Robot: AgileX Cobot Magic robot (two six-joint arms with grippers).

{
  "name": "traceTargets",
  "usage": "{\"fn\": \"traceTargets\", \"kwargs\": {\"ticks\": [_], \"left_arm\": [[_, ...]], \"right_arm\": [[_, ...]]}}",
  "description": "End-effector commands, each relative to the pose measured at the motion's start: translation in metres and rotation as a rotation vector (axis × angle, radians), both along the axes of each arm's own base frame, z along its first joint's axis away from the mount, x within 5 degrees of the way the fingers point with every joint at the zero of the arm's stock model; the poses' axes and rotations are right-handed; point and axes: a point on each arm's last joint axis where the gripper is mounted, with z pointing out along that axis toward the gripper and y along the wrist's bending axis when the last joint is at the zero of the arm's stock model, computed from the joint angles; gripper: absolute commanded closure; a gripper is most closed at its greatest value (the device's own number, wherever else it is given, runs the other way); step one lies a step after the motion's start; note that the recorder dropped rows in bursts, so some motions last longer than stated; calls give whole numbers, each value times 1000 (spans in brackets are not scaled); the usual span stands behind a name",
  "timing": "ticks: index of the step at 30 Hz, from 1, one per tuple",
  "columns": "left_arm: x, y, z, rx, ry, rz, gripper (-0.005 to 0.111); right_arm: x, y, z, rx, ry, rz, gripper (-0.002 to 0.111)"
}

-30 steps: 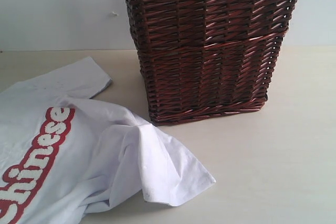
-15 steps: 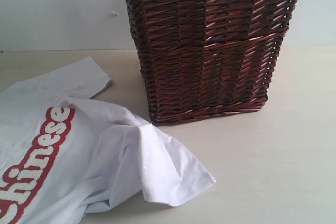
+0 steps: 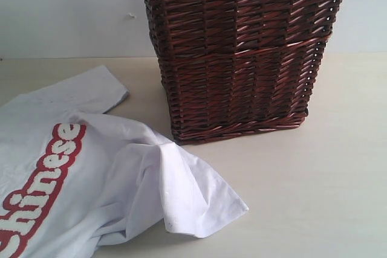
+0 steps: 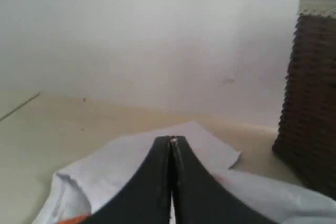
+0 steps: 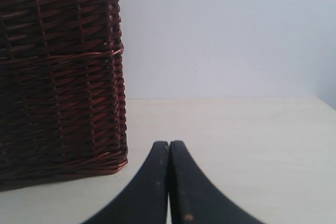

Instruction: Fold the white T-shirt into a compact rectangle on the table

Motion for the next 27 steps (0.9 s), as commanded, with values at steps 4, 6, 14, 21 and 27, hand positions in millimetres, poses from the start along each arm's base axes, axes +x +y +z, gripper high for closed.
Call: {"fn": "traceTargets", "kwargs": {"ticks": [4,6,14,21,27], "left_arm": [[-3,4,-22,45,228,56,107],[-3,4,-23,53,242,56,107],[-4,4,-24,44,252,55,107],[-4,4,-24,44,252,55,107],[-4,4,-24,44,252,55,107]], "right_arm": [[0,0,0,2,-10,-3,108],[0,0,0,2,-10,-3,108],[0,0,0,2,-10,-3,108],[0,0,0,2,-10,-3,108],[0,0,0,2,-10,-3,108]]}}
